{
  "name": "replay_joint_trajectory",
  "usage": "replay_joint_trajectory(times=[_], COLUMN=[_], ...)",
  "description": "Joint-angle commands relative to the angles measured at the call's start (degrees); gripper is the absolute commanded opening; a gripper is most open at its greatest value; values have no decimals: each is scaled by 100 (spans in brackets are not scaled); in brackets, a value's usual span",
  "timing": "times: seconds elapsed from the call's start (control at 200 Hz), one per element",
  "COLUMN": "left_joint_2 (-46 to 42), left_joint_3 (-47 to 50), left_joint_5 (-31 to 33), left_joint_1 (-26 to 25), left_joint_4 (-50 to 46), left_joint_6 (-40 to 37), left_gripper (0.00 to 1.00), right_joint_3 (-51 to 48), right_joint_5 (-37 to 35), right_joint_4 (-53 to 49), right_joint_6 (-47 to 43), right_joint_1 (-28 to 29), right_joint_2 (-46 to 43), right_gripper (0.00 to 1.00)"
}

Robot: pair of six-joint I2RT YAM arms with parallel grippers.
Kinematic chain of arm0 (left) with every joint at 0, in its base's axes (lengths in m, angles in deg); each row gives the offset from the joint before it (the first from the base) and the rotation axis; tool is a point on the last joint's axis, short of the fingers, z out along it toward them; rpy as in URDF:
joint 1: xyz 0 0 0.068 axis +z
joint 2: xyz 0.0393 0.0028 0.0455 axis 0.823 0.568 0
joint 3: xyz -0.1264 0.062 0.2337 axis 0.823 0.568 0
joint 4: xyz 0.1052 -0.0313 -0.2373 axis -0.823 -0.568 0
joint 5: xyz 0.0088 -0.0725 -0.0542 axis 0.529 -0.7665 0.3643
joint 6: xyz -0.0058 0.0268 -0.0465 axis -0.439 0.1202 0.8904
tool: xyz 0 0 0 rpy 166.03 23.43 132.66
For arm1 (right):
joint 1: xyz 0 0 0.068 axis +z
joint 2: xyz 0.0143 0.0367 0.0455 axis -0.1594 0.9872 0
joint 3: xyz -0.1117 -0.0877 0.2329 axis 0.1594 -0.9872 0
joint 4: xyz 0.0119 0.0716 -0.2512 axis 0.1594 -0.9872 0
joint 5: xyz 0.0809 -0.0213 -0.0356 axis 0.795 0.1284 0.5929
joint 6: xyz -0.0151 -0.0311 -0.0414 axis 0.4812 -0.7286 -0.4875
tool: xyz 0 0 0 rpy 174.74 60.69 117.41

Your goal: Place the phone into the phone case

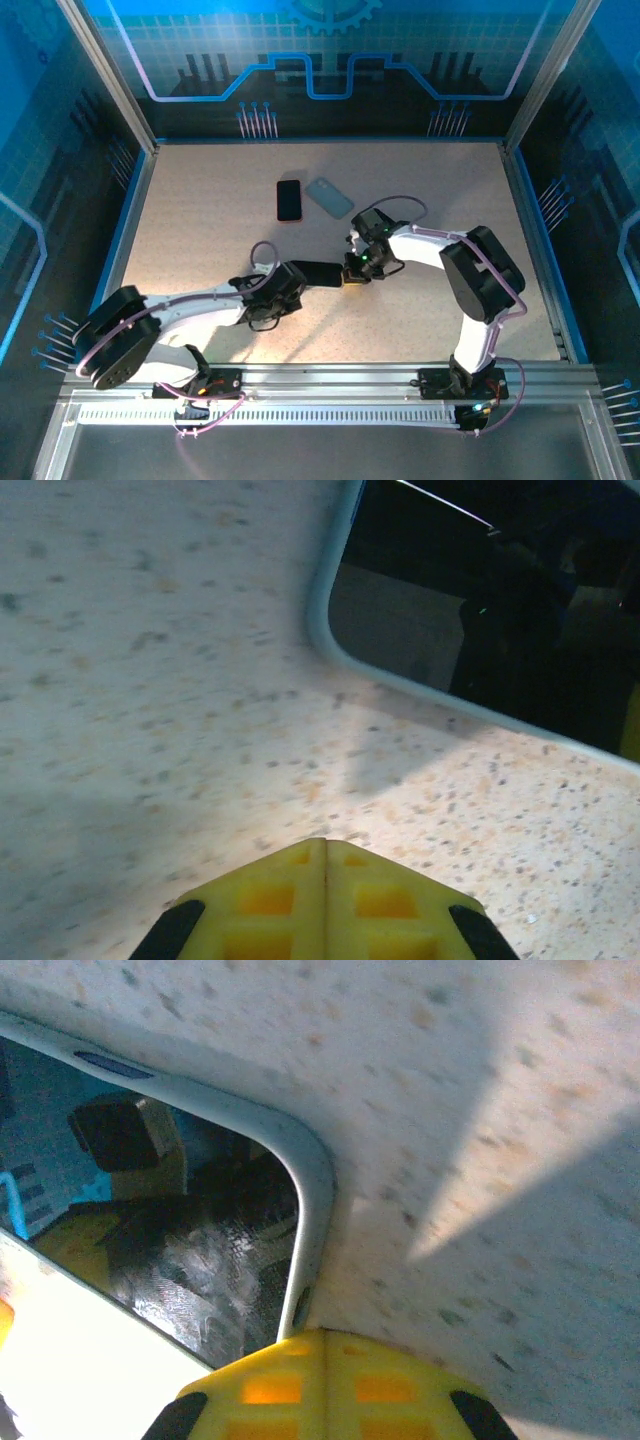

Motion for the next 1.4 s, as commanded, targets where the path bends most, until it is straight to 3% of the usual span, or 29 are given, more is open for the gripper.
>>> replay_joint_trajectory(times=[0.0, 0.265, 0.545, 1.396], left_joint_2=[-441, -1203, -1528, 965], left_joint_3=[173, 324, 262, -796], left_joint_5=[196, 242, 153, -177], left_joint_1=[116, 462, 1426, 2288], left_joint_4=[-749, -1719, -1843, -455], left_joint_6=[282, 425, -60, -912], left_gripper=[0, 0, 0, 0], right_joint_3=[488, 1337, 1885, 2262], right_joint_5=[217, 345, 509, 738], right_joint_4=[655, 757, 829, 770], right_joint_6=[150, 383, 469, 436], right_joint_1=[336, 556, 711, 783], right_joint_2=[455, 1164, 1692, 2021], right_gripper=[0, 0, 0, 0])
